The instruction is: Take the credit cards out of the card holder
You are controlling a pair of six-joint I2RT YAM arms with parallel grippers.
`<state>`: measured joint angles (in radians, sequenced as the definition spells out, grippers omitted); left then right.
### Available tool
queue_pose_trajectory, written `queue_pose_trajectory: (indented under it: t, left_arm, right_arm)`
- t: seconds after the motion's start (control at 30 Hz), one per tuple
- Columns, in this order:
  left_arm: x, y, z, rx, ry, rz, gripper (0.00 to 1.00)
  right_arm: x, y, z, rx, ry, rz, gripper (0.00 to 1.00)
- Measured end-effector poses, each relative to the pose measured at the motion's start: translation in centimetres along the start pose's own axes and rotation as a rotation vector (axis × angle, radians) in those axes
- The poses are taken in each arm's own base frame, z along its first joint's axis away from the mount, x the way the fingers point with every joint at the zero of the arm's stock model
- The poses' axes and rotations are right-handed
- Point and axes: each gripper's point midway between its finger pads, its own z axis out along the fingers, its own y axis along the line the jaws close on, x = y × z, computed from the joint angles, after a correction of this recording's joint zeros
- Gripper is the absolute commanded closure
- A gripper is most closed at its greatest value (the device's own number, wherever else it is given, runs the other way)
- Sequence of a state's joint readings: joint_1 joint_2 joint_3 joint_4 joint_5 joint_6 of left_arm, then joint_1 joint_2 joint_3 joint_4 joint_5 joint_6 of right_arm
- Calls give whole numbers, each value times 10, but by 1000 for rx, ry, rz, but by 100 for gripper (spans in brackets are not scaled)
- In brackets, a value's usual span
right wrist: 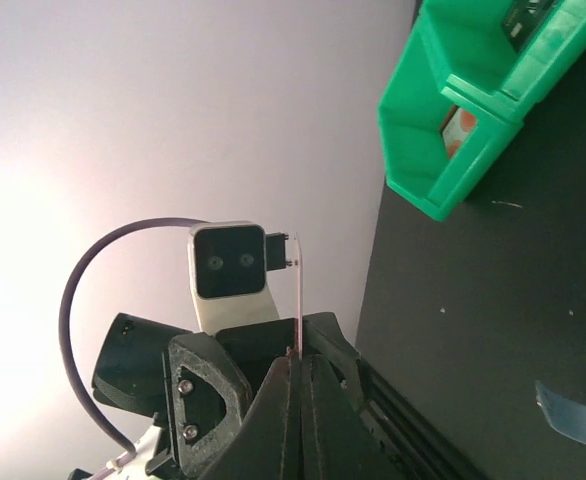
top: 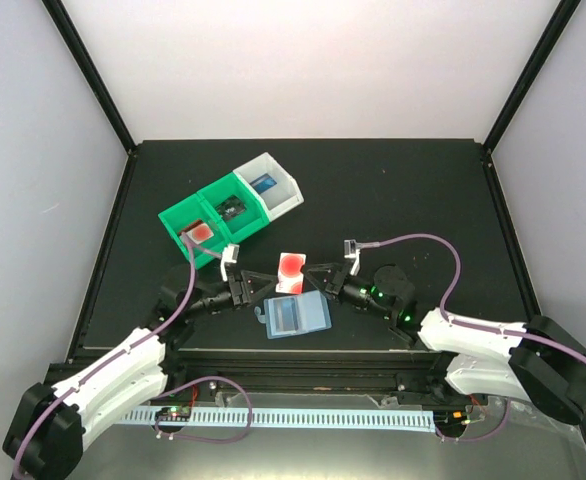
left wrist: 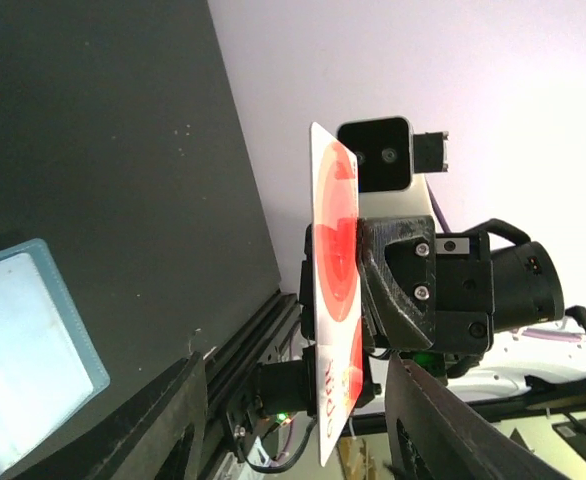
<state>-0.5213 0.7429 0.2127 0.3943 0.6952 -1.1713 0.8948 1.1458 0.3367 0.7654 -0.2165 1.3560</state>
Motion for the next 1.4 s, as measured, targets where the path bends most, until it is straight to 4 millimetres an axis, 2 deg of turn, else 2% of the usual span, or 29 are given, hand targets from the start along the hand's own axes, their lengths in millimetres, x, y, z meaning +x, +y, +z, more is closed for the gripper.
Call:
queue_pose_trajectory:
  t: [0.2, 0.4, 0.63, 0.87, 1.03, 1.27, 1.4]
  left_arm:
    - [2, -6, 4, 34, 20, -11, 64]
    - [3, -7, 6, 52, 27, -26, 98]
    - [7, -11, 6, 71, 47, 5, 98]
    - [21, -15, 4, 78, 137, 63, 98]
    - [33, -18, -1, 54, 220, 134, 98]
    - [51, -20, -7, 31, 352, 186, 98]
    - [58, -27, -10, 58, 412, 212, 98]
  right_arm:
    - [-1, 9, 4, -29, 6, 8, 99]
    - [3, 5, 8, -29, 29, 15, 98]
    - [10, 2, 6, -29, 60, -24, 81]
    - [28, 12, -11, -34, 161, -203, 65]
    - [39, 21, -30, 1, 241, -371, 62]
    - [32, 55, -54, 70, 282, -627, 53]
    - [31, 59, -60, 131, 337, -716, 52]
